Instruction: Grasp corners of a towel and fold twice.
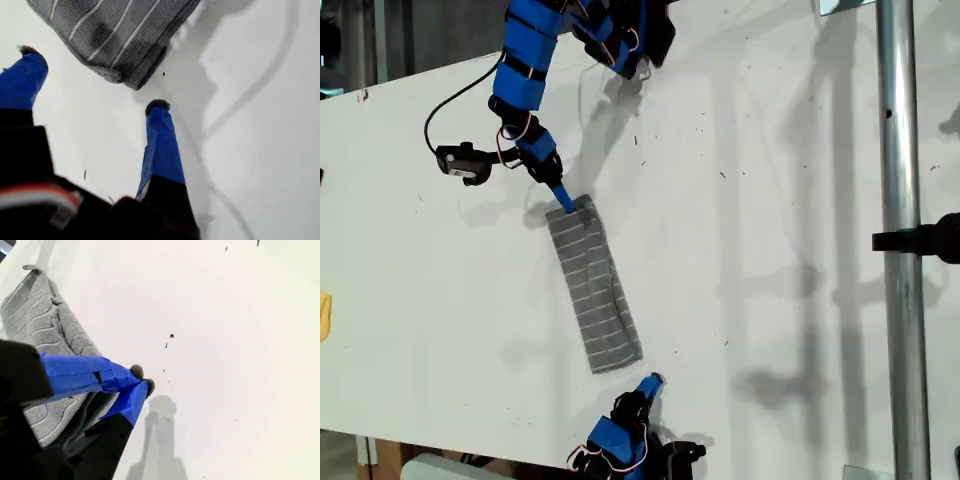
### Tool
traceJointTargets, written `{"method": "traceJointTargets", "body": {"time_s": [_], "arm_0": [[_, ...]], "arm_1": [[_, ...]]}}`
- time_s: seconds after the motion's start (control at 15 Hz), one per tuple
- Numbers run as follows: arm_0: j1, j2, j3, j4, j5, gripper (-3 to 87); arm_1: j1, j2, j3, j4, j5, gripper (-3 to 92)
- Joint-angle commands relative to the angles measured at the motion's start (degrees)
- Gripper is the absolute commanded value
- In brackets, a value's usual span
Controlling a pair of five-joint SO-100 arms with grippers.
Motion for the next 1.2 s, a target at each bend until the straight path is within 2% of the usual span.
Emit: {"method": "traceJointTargets", "body": {"time_s": [0.0, 0.13, 0.33, 0.73, 0.87, 0.93, 1.0, 1.13], "arm_0": [[1.58, 0.44, -0.09, 0.35, -1.14, -2.5], [1.93, 0.44, -0.09, 1.05, -1.58, -2.5], [2.02, 0.44, -0.18, 1.76, -2.02, -2.5], [2.29, 0.44, -0.09, 1.85, -2.02, -2.4], [2.46, 0.44, -0.09, 1.93, -2.11, -2.5], [2.55, 0.44, 0.0, 1.93, -2.11, -2.5], [2.55, 0.44, 0.0, 1.93, -2.02, -2.4], [2.55, 0.44, 0.0, 1.93, -1.93, -2.4]], "arm_1": [[2.02, -5.8, -3.78, -6.5, -1.14, 40.6], [3.52, -12.66, -4.92, -9.4, -1.14, 40.1], [1.23, -21.27, -12.83, -9.58, -0.79, 39.5], [-10.72, -39.2, -35.95, -6.15, 5.27, 35.5], [-12.48, -39.81, -36.74, -5.54, 6.15, 27.8], [-12.48, -39.81, -36.74, -3.87, 6.42, 19.9], [-11.95, -39.81, -36.74, -1.05, 6.59, 3.5], [-11.34, -36.91, -32.78, 4.92, 7.73, 0.1]]}}
